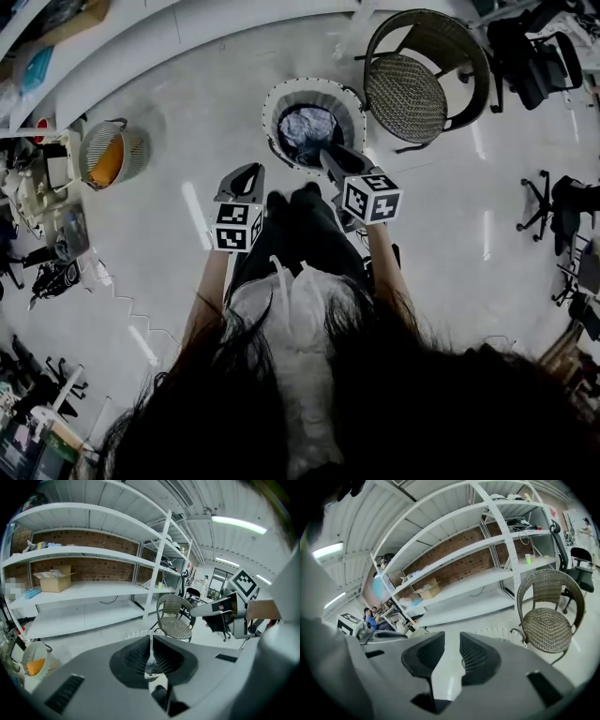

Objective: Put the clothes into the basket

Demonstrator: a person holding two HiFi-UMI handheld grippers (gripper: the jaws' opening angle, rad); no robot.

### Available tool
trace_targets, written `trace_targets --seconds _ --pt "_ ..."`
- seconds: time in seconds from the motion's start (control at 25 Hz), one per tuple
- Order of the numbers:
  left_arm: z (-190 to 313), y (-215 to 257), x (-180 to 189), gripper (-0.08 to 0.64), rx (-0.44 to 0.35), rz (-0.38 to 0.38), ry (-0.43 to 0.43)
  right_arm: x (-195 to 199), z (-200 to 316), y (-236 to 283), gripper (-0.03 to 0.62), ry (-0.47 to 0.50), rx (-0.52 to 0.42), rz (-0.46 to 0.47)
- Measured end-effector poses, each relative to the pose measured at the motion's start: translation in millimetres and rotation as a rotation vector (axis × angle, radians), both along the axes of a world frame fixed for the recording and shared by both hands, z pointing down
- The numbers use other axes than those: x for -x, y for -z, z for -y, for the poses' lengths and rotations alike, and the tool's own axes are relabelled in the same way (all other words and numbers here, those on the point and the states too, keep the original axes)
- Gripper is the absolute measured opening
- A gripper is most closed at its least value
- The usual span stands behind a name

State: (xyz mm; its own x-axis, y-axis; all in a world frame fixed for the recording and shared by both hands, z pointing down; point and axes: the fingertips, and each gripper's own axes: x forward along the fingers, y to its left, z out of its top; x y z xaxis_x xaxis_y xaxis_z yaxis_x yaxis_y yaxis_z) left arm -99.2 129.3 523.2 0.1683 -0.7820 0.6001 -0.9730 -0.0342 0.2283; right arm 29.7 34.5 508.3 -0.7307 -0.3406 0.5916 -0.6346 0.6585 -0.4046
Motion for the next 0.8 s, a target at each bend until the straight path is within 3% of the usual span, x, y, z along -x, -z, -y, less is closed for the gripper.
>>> trace_targets --seconds 0.2,0.44,0.8 --pt "-9.0 20.3 -3.3 0.031 -0.038 -0.021 0.016 -1.8 -15.4 31.6 0.087 0.011 -0.034 0.021" --pt "-5.9 41.8 -33.7 0.031 -0.075 0.005 -0.040 -16.0 -35.7 53.7 0.071 0.026 -0.035 0.058" --pt "-8.5 81.9 -89.6 0.031 -0.143 0.013 -0.011 -50.6 -81.7 73.0 0.063 0.149 -0.060 0.078"
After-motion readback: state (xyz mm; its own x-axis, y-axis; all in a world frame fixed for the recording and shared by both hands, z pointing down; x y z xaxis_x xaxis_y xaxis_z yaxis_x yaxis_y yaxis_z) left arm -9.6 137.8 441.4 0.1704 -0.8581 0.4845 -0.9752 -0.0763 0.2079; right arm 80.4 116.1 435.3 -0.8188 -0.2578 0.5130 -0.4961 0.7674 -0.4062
